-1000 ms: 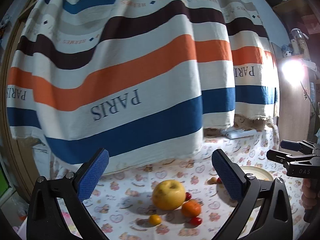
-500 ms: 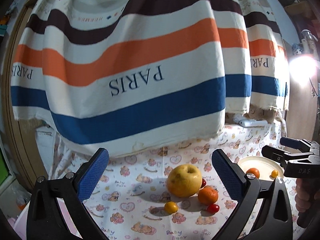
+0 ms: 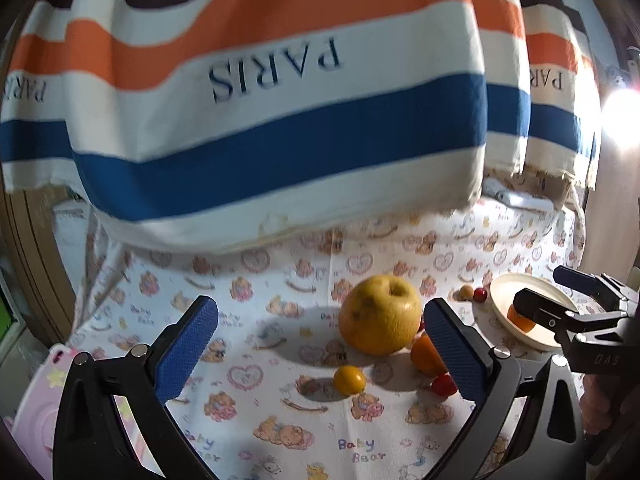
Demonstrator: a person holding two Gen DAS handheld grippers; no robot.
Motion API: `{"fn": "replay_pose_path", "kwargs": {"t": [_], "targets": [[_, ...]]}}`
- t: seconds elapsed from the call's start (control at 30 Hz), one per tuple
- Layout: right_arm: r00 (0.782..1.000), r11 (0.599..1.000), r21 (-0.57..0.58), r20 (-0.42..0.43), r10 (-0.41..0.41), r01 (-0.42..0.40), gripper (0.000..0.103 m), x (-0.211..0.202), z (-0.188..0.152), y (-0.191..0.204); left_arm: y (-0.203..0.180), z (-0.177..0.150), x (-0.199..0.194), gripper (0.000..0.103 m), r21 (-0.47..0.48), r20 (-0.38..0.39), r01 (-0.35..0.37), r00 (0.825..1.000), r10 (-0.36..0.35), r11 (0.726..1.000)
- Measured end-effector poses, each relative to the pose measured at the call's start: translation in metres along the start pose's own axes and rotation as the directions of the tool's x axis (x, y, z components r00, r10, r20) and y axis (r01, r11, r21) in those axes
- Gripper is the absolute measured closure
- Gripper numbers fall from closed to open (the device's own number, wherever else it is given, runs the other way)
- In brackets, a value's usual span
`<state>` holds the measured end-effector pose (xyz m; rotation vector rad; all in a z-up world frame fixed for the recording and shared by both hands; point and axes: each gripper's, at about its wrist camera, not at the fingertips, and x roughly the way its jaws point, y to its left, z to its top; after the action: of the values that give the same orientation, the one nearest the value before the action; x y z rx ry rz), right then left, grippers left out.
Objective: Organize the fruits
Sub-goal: 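Withdraw both open tools from the plate, then grasp the small yellow citrus with left tool while right grasps a red cherry tomato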
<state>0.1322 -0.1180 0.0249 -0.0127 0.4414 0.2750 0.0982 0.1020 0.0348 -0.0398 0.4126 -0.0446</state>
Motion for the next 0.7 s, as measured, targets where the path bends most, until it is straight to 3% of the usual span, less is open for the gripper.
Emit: {"fn": "replay_pose_path", "kwargs": {"t": [0.03,0.17,0.3,0.4,0.57,0.7], "targets": [[1.0,1.0,0.007,-0.02,0.002,-0.002,0.0,0.005,-0.003,-0.002,0.001,-0.002,0.005,0.001,-0.007,-0.021,0.011,1.0,-0.011,1.0],[0.997,0.999,0.045,-0.073,0.02,-0.017,0.0,0.018,-0.012,-0.008,0.005,-0.009,0.026,0.02,-0.043,-0.11,0.066,0.991,-0.07,0.997],[0.994,0.997,0.066,-0.102,0.043,-0.036,0.0,0.024,-0.016,-0.012,0.008,-0.019,0.049,0.039,-0.1,-0.21,0.142,0.964,-0.16,0.985],[0.993,0.998,0.045,-0.11,0.037,-0.032,0.0,0.027,-0.017,-0.01,0.006,-0.027,0.063,0.051,-0.116,-0.266,0.16,0.946,-0.186,0.98],[0.993,1.0,0.02,-0.117,0.019,-0.017,0.0,0.029,-0.019,-0.008,-0.003,-0.039,0.079,0.057,-0.111,-0.348,0.175,0.915,-0.204,0.978],[0.992,0.999,0.028,-0.126,0.02,-0.016,0.0,0.031,-0.019,-0.011,-0.005,-0.043,0.086,0.059,-0.099,-0.381,0.165,0.905,-0.191,0.981]]}}
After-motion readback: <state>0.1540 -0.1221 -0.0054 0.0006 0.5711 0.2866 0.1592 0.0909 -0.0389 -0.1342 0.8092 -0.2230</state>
